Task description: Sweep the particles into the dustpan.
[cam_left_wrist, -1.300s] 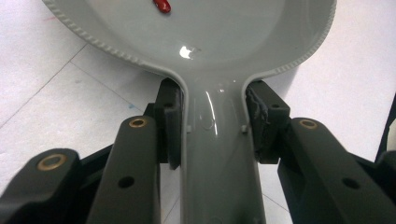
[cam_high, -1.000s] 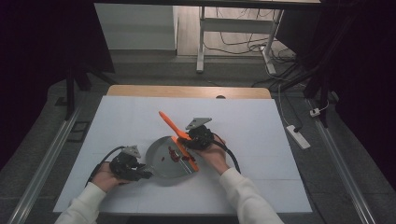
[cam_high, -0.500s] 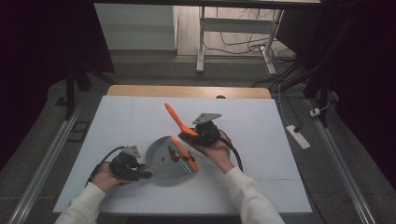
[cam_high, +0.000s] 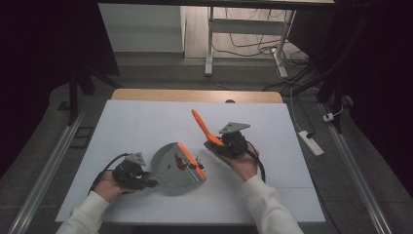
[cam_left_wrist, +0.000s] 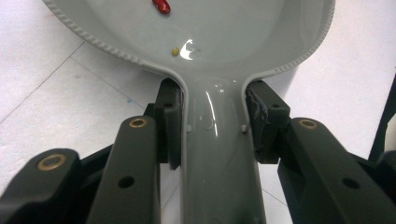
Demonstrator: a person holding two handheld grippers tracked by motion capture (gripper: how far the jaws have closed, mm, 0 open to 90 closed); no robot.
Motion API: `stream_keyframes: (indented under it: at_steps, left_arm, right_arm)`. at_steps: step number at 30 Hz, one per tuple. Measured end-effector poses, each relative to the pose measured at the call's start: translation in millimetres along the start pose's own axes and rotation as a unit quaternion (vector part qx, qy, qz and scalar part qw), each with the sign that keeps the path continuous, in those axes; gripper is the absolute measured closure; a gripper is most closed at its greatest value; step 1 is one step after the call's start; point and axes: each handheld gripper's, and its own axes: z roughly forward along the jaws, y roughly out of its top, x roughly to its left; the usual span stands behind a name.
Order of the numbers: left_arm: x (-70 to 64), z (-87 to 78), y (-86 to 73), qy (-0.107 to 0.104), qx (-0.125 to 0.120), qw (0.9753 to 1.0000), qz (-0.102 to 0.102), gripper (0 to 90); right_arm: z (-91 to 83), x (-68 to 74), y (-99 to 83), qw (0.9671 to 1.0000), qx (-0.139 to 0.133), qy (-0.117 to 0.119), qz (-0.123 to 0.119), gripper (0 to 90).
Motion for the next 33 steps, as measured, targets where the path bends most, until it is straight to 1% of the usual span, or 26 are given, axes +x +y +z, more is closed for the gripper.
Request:
stream_keyframes:
  at_steps: [2,5,8,9,15,17,19,20,21,23,24,25,26,28,29,31,33]
  left_arm:
    - [-1.2,-0.4,-0.4,0.000,0.001,1.0000,0.001,61.5]
    - [-1.3,-1.4,-1.0,-0.002,0.002,1.0000,-0.001,61.4]
    - [-1.5,-1.8,-1.2,-0.003,0.004,1.0000,-0.006,61.5]
    - [-1.6,-1.9,-1.1,-0.003,0.004,1.0000,-0.006,61.4]
    - [-1.9,-1.3,-1.0,-0.003,0.005,1.0000,-0.007,61.4]
    - [-1.8,-1.1,-1.1,-0.004,0.004,1.0000,-0.008,61.4]
    - [-1.9,-0.9,-1.2,-0.003,0.004,1.0000,-0.008,61.4]
    - [-1.9,-0.8,-1.2,-0.003,0.004,1.0000,-0.008,61.4]
    - [-1.8,-0.7,-1.2,-0.003,0.004,1.0000,-0.008,61.4]
    - [-1.9,-0.6,-1.3,-0.003,0.004,1.0000,-0.009,61.4]
    - [-1.8,-0.6,-1.4,-0.003,0.004,0.9999,-0.009,61.4]
    - [-1.9,-0.5,-1.5,-0.003,0.004,0.9999,-0.009,61.4]
    - [-1.9,-0.5,-1.5,-0.003,0.004,0.9999,-0.009,61.4]
    - [-1.8,-0.4,-1.6,-0.003,0.004,1.0000,-0.008,61.4]
    - [-1.7,-0.5,-1.7,-0.002,0.004,1.0000,-0.008,61.5]
    - [-1.7,-0.3,-1.8,-0.004,0.004,1.0000,-0.008,61.5]
    - [-1.7,-0.3,-1.8,-0.003,0.004,1.0000,-0.008,61.4]
  right_arm:
    - [4.9,-0.4,-2.1,1.0000,0.004,-0.002,0.004,69.9]
    - [14.4,2.6,-5.1,0.9999,0.016,-0.003,0.003,69.8]
    - [21.9,7.8,-6.9,0.9996,0.028,0.003,-0.005,69.8]
    - [23.5,9.6,-7.2,0.9996,0.026,0.006,-0.009,69.8]
    - [26.2,22.1,-4.7,0.9990,0.030,0.022,-0.023,69.8]
    - [27.1,26.1,-4.5,0.9990,0.028,0.027,-0.022,69.8]
    - [27.8,30.9,-3.9,0.9988,0.029,0.029,-0.028,69.8]
    - [28.4,33.8,-3.5,0.9987,0.028,0.030,-0.030,69.8]
    - [28.8,36.6,-2.9,0.9985,0.027,0.039,-0.029,69.8]
    - [30.5,41.6,-2.0,0.9972,0.021,0.071,-0.011,69.8]
    - [31.0,45.4,-1.4,0.9970,0.021,0.074,-0.012,69.8]
    - [30.7,49.4,0.1,0.9971,0.020,0.071,-0.019,69.8]
    - [29.7,52.1,1.8,0.9968,0.016,0.076,-0.021,69.8]
    - [26.7,54.3,5.2,0.9938,0.001,0.111,-0.007,69.9]
    - [24.1,56.4,7.3,0.9931,-0.004,0.117,-0.003,69.8]
    - [19.0,58.7,11.5,0.9941,-0.015,0.106,-0.018,69.8]
    - [13.4,55.6,14.0,0.9950,-0.027,0.094,-0.020,69.8]
